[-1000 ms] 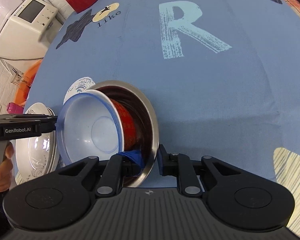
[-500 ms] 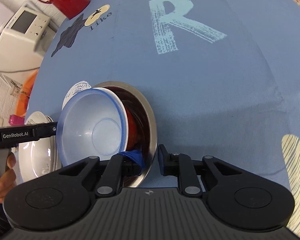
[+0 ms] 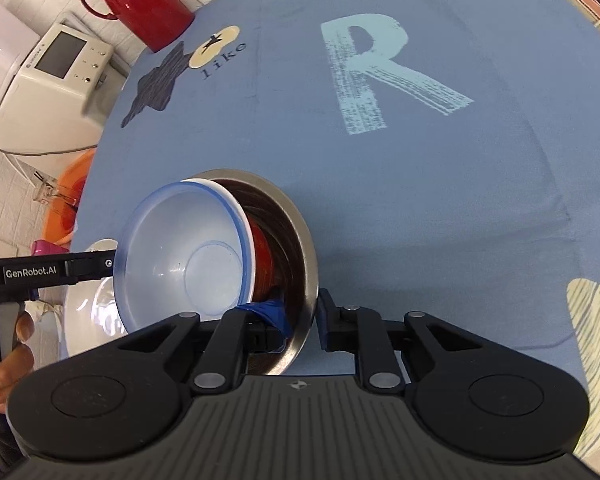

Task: Organize plates and bowls
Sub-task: 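Lift the steel bowl with nested bowls using both tools and lower it onto the plate stack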

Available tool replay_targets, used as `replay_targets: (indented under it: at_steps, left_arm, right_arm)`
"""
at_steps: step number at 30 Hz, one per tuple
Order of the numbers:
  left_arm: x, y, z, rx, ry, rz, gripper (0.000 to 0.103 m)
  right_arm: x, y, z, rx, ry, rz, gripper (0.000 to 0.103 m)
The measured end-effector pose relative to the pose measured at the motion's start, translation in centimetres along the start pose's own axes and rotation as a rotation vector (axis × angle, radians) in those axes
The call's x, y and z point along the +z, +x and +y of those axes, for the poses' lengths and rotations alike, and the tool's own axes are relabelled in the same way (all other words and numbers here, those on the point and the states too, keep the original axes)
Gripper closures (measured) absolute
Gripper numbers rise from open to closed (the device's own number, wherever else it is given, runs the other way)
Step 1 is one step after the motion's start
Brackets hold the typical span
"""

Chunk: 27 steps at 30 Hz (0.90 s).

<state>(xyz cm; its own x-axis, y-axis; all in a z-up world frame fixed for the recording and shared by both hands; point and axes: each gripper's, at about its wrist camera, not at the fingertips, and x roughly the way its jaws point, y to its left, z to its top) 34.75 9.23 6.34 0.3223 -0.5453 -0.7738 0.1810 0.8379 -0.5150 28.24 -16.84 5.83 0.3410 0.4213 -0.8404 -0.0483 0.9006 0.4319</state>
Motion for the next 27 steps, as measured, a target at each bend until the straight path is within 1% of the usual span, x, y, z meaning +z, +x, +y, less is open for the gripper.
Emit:
replay_targets:
  at_steps: [4,7,10,13,16,20,23,27]
  left_arm:
    - [-0.6,-3.5,0.9,0.041,-0.003,-0.051,0.103]
    - [-1.5,-6.9,2.3,0.065,-0.026,-0.103,0.103]
    - [-2.8,-10.0,4.1,0.109,-0.046,-0.149,0.103]
    - [-4.5,-11.9,6.2,0.158,-0.072,-0.172,0.103]
    - [-6.2,-12.4,8.6,0.188,-0.115,-0.165,0.103]
    - [-7.8,-11.4,11.0,0.209,-0.157,-0.129,0.103]
    - [-8.2,-10.3,11.8,0.204,-0.166,-0.108,0.103]
    - [-8.2,-9.9,11.8,0.212,-0.143,-0.125,0.103]
  right_arm:
    - [0.3,-0.1,3.4,0.01,-0.065,0.0,0.103]
    - [0.5,0.1,6.4,0.036,-0.125,-0.004,0.103]
    - [0.2,0.8,9.5,0.062,-0.187,0.01,0.103]
    - [-0.2,2.1,12.3,0.081,-0.242,0.037,0.102]
    - [-0.9,4.1,14.0,0.091,-0.268,0.078,0.102]
    - [-1.9,6.6,15.1,0.072,-0.286,0.129,0.102]
    - [-2.1,7.3,15.5,0.036,-0.31,0.139,0.102]
    - [-2.1,7.3,16.1,-0.005,-0.355,0.131,0.101]
